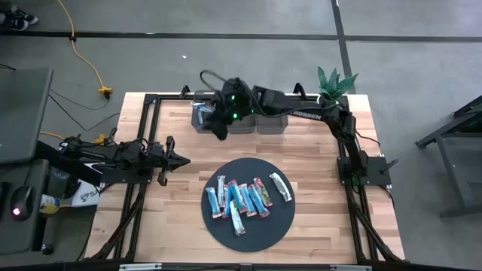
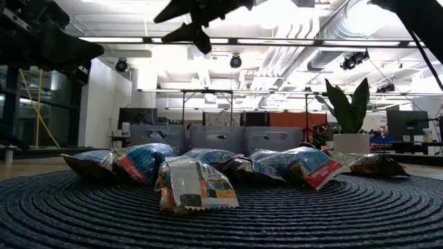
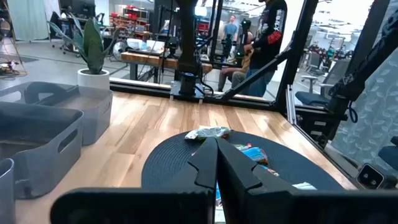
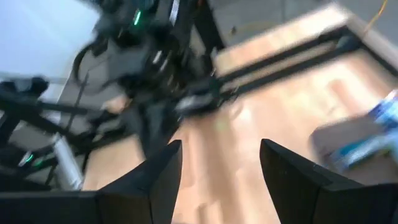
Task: Pick and place Granola Bars by type
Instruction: Put the yellow granola bar into the middle black bin
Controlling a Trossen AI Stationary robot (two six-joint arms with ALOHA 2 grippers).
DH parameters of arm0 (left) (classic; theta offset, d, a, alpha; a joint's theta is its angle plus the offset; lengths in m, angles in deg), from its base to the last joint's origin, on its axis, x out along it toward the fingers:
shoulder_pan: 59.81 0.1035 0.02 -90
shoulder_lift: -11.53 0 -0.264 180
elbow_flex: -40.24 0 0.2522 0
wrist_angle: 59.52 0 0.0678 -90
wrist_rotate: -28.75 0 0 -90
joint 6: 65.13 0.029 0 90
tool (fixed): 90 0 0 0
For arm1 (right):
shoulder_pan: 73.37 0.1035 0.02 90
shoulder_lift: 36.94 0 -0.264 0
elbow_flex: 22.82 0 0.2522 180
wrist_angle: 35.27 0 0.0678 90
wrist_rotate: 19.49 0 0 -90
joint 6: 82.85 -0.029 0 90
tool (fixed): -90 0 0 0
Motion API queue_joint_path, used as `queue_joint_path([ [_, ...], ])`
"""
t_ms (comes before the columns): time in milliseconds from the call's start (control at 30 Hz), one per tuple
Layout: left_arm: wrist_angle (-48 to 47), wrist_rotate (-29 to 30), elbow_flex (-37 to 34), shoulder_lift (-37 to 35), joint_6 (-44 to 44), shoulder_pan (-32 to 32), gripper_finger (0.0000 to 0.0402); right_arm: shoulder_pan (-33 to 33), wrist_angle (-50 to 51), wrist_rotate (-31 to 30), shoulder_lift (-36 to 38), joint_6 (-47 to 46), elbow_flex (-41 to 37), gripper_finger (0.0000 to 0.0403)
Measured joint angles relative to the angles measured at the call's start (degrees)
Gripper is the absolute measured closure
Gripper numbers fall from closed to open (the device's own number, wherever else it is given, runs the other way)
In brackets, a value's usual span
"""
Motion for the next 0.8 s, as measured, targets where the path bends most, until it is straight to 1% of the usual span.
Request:
queue_joint_path([
  [133, 0.02, 0.00, -0.01, 0.00, 0.00, 0.01, 0.0400, 4.32, 5.37, -1.37, 0.00, -2.87, 0.00, 0.0203],
  [367, 0.02, 0.00, 0.01, 0.00, 0.00, 0.00, 0.0400, 11.97, 14.84, -13.00, 0.00, -8.11, 0.00, 0.0203],
  [500, 0.02, 0.00, 0.01, 0.00, 0.00, 0.01, 0.0400, 15.48, 17.92, -18.50, 0.00, -14.54, 0.00, 0.0203],
  [633, 0.02, 0.00, -0.01, 0.00, 0.00, 0.00, 0.0400, 18.49, 23.77, -23.91, 0.00, -22.39, 0.00, 0.0203],
  [800, 0.02, 0.00, 0.00, 0.00, 0.00, -0.01, 0.0400, 21.58, 35.65, -26.40, -0.02, -33.98, 0.00, 0.0203],
])
